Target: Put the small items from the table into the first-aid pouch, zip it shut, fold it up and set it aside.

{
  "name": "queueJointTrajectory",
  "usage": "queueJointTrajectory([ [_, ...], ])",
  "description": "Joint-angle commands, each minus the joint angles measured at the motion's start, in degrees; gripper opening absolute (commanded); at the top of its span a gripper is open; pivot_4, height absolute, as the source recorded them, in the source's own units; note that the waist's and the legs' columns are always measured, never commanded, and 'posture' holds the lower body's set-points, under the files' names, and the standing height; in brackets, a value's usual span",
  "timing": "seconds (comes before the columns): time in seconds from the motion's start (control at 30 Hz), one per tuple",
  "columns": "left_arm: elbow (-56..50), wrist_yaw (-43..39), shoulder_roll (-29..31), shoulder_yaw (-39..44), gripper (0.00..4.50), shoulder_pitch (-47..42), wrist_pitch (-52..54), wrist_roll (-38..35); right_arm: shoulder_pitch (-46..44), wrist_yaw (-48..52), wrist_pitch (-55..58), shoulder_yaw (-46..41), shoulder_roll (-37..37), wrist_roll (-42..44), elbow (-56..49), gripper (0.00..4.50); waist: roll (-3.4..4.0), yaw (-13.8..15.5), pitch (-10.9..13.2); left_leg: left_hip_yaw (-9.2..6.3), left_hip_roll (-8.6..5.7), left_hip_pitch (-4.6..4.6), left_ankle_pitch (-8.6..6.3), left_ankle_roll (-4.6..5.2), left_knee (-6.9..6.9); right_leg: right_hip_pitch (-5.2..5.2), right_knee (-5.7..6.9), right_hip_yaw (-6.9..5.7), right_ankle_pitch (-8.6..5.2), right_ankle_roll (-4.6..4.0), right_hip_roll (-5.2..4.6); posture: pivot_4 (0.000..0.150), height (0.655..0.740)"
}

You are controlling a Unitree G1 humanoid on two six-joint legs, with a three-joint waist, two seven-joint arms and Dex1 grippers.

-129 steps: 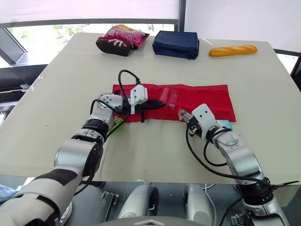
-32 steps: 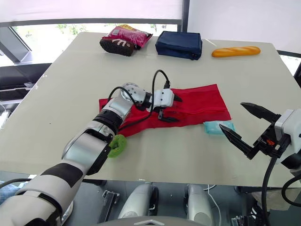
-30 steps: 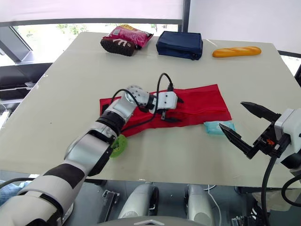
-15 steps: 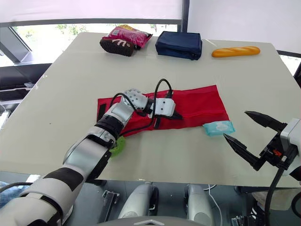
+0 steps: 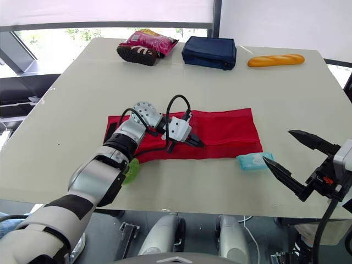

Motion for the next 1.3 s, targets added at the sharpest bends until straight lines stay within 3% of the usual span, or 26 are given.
queueJointTrajectory([
  [0.03,3.17,-3.86,1.45,0.92,0.04,-2.75,-3.2,-2.99,0.16,0.64,-1.19,-1.81,-0.7,0.94,-1.06,4.5,0.0,0.01,0.0,0.0,0.0,0.0,0.0,0.0,0.0,0.0,0.01,0.0,0.0,0.0,0.0,0.15,0.7164],
  [0.3,2.85,-3.86,2.52,-2.82,0.04,-2.52,-1.03,-10.88,0.32,1.11,-1.52,-0.95,-0.61,0.39,-1.07,4.5,0.0,0.04,0.0,-0.01,0.0,-0.01,0.0,0.0,0.01,0.0,0.0,0.0,0.0,0.0,-0.02,0.15,0.7164],
  [0.4,3.04,-3.86,2.62,-2.66,0.83,-3.54,3.04,-11.86,0.43,1.41,-1.56,-1.16,-0.64,0.52,-1.0,4.5,0.0,0.03,0.0,-0.01,0.0,-0.01,0.0,0.0,0.01,0.0,0.0,-0.01,0.0,0.0,-0.01,0.15,0.7164],
  [0.63,-1.08,-3.5,1.74,-0.25,4.44,-3.91,13.25,-13.44,0.45,2.01,-2.28,-1.11,-0.52,0.07,-0.34,4.5,0.0,0.03,0.0,-0.01,0.0,-0.01,0.0,0.0,0.01,0.0,0.0,-0.01,-0.02,0.03,-0.01,0.15,0.7164],
  [0.77,-7.69,3.08,0.1,1.02,4.48,-1.73,19.8,-10.92,0.66,2.28,-2.91,-0.63,-0.1,-0.56,-0.12,4.5,0.0,0.04,0.0,-0.01,0.0,-0.02,0.0,0.0,0.01,0.0,0.0,-0.01,-0.03,0.05,-0.01,0.15,0.7164],
  [1.1,-39.34,27.59,-5.86,-3.19,4.48,14.01,42.93,0.86,0.85,1.2,-3.66,0.31,1.04,-1.17,-1.2,4.5,0.03,0.03,-0.02,-0.01,0.14,0.06,0.0,0.0,0.01,0.04,0.03,0.04,-0.03,0.05,-0.01,0.15,0.7164],
  [1.3,-43.96,39.73,-10.03,-5.34,4.48,16.36,50.9,8.36,2.3,1.03,-4.24,-0.16,1.85,-1.45,-1.73,4.5,0.05,0.12,-0.03,0.01,0.11,0.13,0.0,0.0,0.0,0.11,0.01,0.06,-0.06,0.1,0.0,0.15,0.7164],
])
